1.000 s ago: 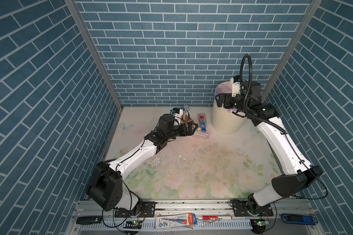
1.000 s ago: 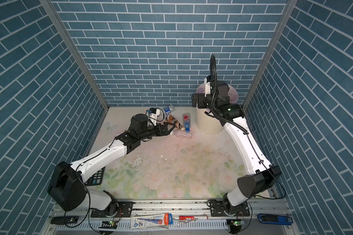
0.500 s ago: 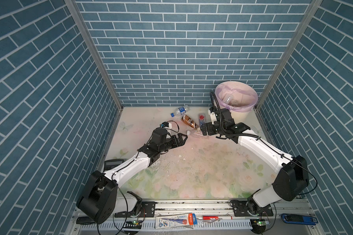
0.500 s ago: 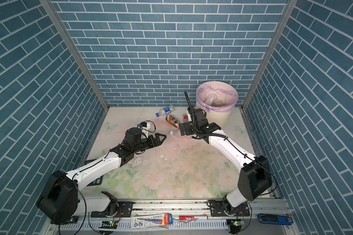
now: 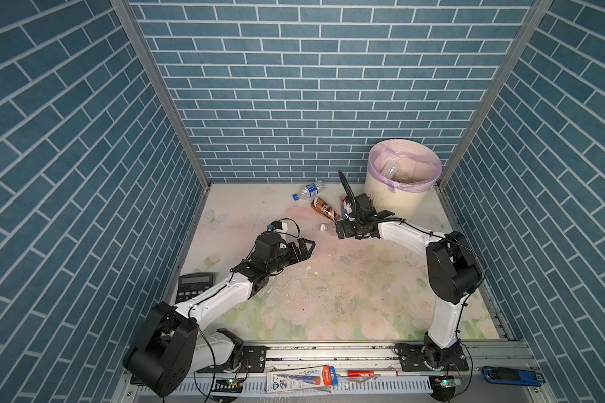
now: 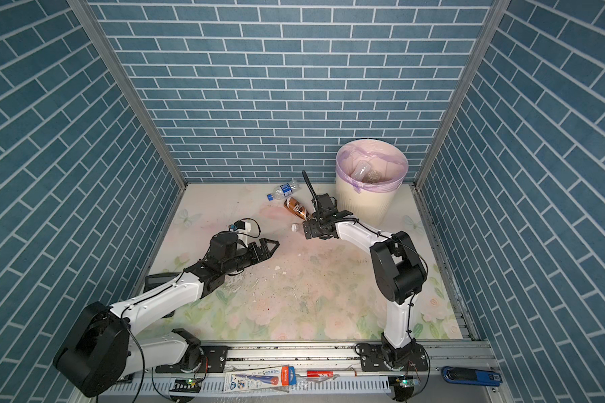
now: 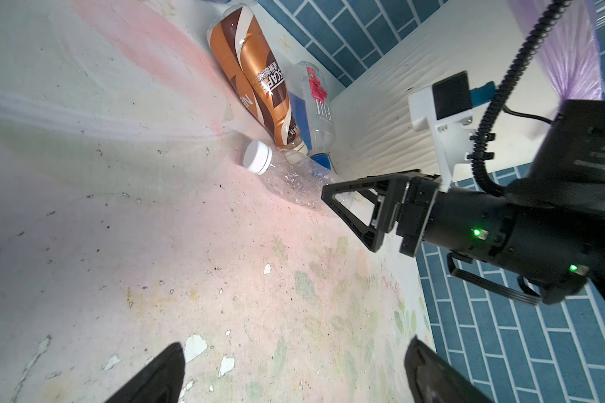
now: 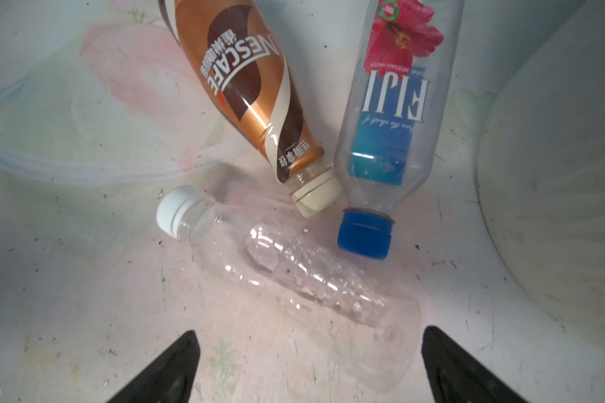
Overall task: Throw the plastic bottles in the bin
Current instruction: 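Move the right gripper down toward the clear white-capped bottle while the left gripper withdraws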
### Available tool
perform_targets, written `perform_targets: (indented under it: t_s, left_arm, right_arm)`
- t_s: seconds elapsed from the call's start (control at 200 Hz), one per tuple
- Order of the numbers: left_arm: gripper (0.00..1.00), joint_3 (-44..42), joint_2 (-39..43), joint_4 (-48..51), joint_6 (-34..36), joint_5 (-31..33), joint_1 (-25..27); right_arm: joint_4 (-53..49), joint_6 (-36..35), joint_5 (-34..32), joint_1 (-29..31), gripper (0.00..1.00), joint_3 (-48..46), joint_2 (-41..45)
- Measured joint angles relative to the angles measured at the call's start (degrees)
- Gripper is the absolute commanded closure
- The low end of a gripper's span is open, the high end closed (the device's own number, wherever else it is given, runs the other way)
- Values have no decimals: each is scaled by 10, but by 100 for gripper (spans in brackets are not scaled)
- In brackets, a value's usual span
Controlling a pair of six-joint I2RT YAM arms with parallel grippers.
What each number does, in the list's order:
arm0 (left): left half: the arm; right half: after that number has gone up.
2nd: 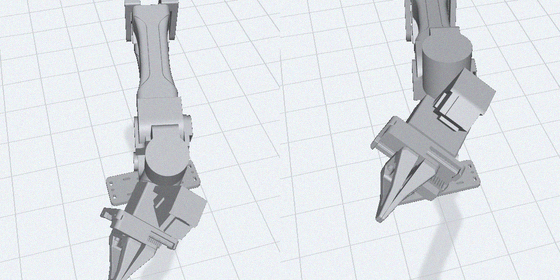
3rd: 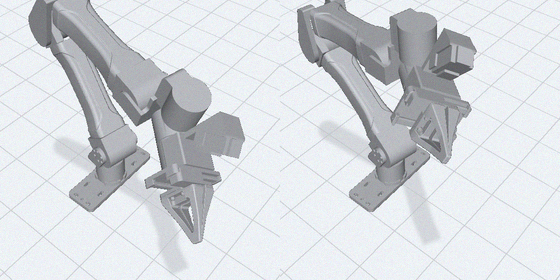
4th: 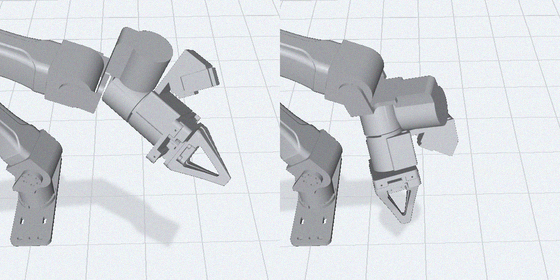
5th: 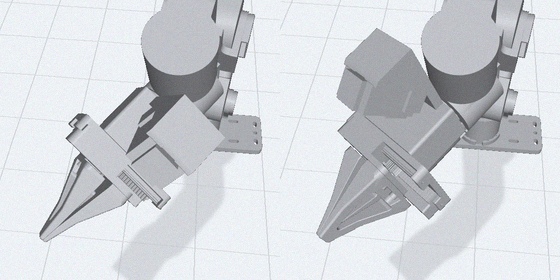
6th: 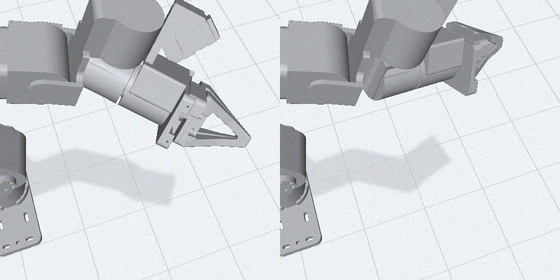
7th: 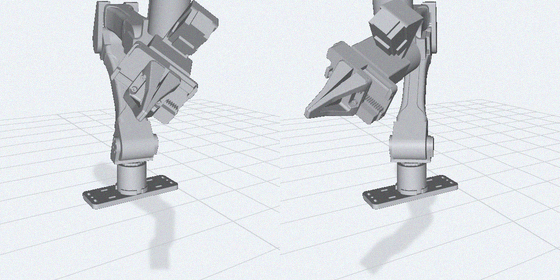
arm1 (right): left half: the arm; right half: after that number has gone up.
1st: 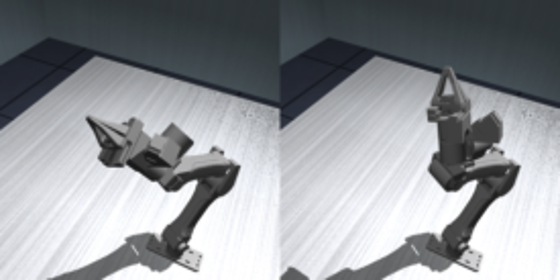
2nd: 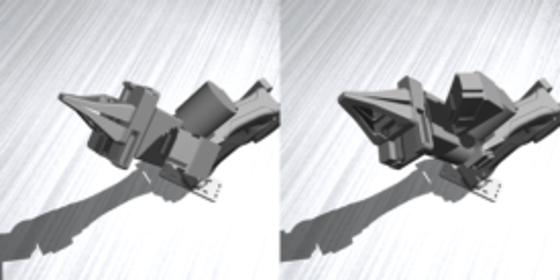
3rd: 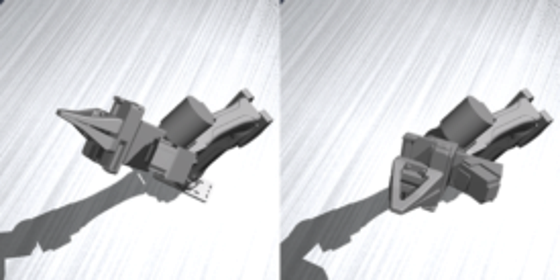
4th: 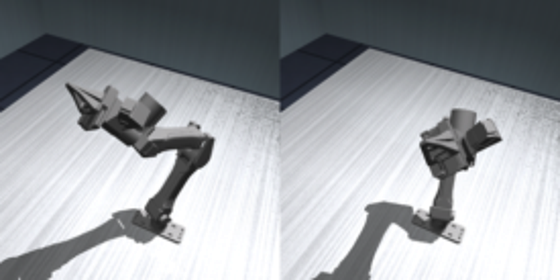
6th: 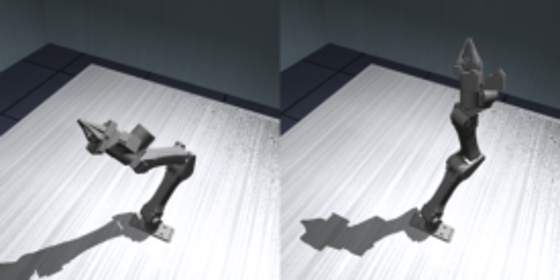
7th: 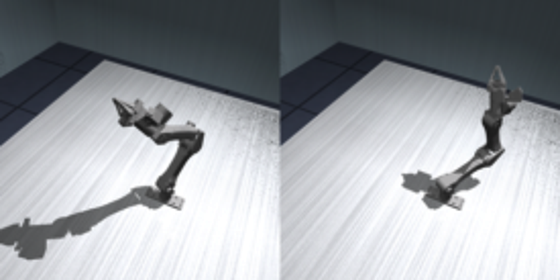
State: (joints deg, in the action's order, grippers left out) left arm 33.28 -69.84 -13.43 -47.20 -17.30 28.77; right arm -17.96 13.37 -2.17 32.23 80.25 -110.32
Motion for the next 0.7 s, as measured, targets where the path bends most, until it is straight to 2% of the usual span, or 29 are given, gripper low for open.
perform_targets:
  t_s: [0.27,0.7]
  left_arm:
    - [1,-16,9,-15,-1,3,0]
    - [1,-25,-3,-35,-6,3,0]
  right_arm:
    - [14,-3,25,-15,2,25,-30]
    - [36,0,61,6,4,17,-34]
